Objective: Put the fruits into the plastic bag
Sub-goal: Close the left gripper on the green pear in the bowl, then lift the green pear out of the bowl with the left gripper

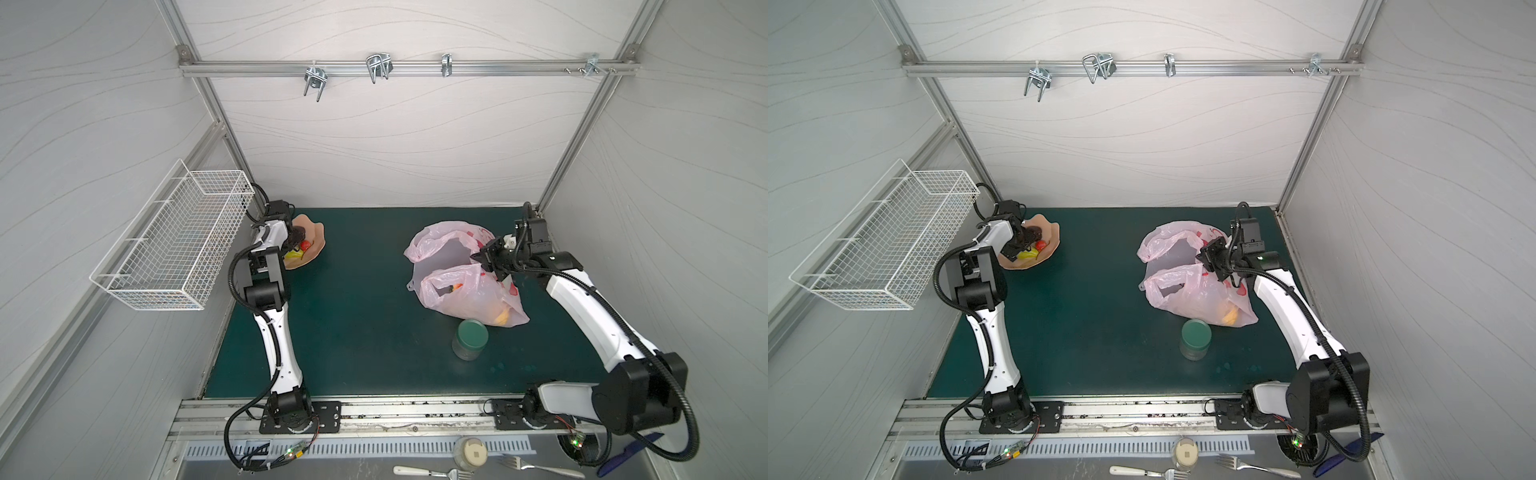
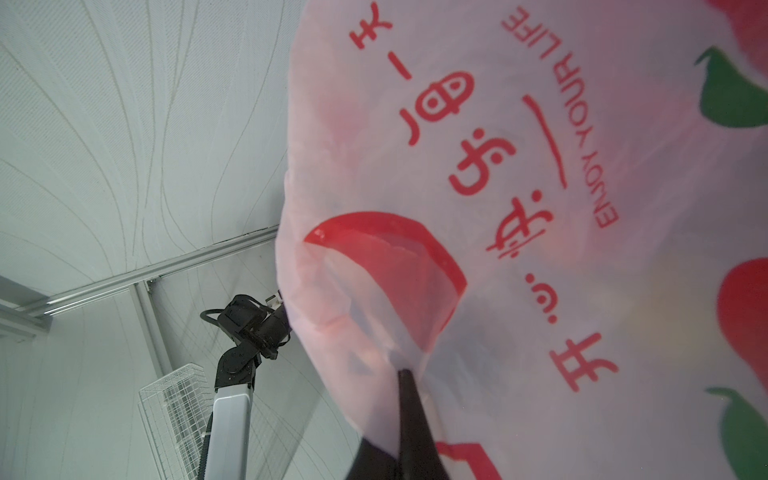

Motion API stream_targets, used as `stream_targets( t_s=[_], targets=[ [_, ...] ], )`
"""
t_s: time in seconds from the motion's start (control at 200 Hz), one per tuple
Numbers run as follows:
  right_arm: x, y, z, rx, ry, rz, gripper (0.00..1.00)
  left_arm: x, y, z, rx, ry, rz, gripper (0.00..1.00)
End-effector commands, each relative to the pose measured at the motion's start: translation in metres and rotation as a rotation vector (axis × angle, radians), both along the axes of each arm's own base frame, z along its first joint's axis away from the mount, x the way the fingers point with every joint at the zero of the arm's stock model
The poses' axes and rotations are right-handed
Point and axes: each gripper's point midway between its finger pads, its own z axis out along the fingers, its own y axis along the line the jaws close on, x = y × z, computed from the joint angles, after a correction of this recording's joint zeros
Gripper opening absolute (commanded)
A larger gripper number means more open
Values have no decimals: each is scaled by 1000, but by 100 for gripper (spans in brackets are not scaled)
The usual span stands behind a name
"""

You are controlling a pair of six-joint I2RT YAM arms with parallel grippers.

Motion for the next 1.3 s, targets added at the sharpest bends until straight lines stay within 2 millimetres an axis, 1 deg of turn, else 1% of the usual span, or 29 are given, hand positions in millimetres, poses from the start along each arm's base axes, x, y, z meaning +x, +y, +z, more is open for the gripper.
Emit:
stream_targets(
  t_s=[0.0,0.21,0.355,0.49,0.64,0.72,0.79,0.805,0.85,1.07,1.231,1.296],
  targets=[
    [3,2,6,-4,-11,2,0,5,-2,9,-9,-12,-22,71],
    [5,3,7,-3,-14,4,0,9,-13,4,-38,-5,-80,60],
    [6,3,7,-2,-17,6,0,12,-22,9,-53,-16,-120,54],
    [6,3,9,2,-21,4,0,14,-34,19,-52,-24,-173,51],
    [6,4,8,10,-21,4,0,8,-43,26,-58,-36,-204,46],
    [5,4,7,11,-22,7,0,2,-43,29,-51,-34,-207,45],
    [5,4,8,14,-26,5,0,2,-43,38,-44,-51,-216,45],
    [5,4,8,15,-28,5,0,-4,-44,31,-50,-30,-216,45],
    [5,4,8,15,-29,6,0,-8,-45,32,-51,-26,-221,44],
    [4,5,9,25,-34,6,0,-15,-49,52,-43,-50,-257,43],
    [3,5,8,27,-33,5,0,-13,-56,70,-60,-97,-280,43],
    [2,5,9,27,-36,4,0,-8,-60,80,-75,-135,-298,43]
  ],
)
